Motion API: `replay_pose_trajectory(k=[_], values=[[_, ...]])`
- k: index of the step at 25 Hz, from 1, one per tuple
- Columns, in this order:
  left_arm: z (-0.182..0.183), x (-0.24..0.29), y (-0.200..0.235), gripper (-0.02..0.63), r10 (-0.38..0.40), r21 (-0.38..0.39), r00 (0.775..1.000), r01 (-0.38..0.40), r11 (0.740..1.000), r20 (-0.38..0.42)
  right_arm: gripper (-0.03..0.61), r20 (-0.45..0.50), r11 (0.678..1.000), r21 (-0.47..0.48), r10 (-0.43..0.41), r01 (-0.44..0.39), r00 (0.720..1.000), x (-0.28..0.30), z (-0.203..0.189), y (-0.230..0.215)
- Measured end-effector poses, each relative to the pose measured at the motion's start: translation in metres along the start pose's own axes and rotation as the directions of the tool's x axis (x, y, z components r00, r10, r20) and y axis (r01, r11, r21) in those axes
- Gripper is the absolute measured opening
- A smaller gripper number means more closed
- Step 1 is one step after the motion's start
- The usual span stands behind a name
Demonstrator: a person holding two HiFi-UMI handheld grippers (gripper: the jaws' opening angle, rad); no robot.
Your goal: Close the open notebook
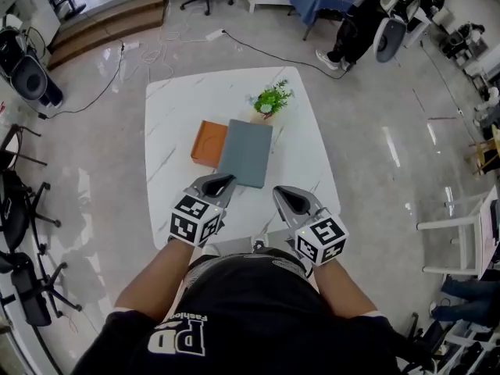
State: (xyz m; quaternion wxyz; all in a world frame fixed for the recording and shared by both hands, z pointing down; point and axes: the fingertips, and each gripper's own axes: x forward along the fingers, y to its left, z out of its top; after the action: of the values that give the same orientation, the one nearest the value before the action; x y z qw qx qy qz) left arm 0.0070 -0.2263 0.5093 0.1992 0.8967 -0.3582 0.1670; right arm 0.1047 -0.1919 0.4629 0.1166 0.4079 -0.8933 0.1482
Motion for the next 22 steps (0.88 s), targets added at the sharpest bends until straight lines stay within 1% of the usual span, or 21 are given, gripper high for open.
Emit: replay_pose_trajectory(k=[4, 13, 22], values=[[0.000, -0.020, 0.005, 0.074, 0.019, -0.003, 0.999, -0.019, 1.000, 0.026, 0.000, -0.001, 1.000, -0.016, 0.020, -0.020, 1.000, 0.009, 0.005, 0.004], [-0.002, -0.064, 0.014, 0.071, 0.087, -0.049, 0.993, -0.083, 0.995, 0.084, 0.000, -0.026, 0.996, -0.048, 0.074, -0.075, 0.997, 0.024, 0.003, 0.022], [-0.010, -0.085, 0.020, 0.067, 0.131, -0.068, 0.987, -0.124, 0.990, 0.098, 0.000, -0.048, 0.994, -0.050, 0.094, -0.097, 0.994, 0.039, -0.003, 0.025]])
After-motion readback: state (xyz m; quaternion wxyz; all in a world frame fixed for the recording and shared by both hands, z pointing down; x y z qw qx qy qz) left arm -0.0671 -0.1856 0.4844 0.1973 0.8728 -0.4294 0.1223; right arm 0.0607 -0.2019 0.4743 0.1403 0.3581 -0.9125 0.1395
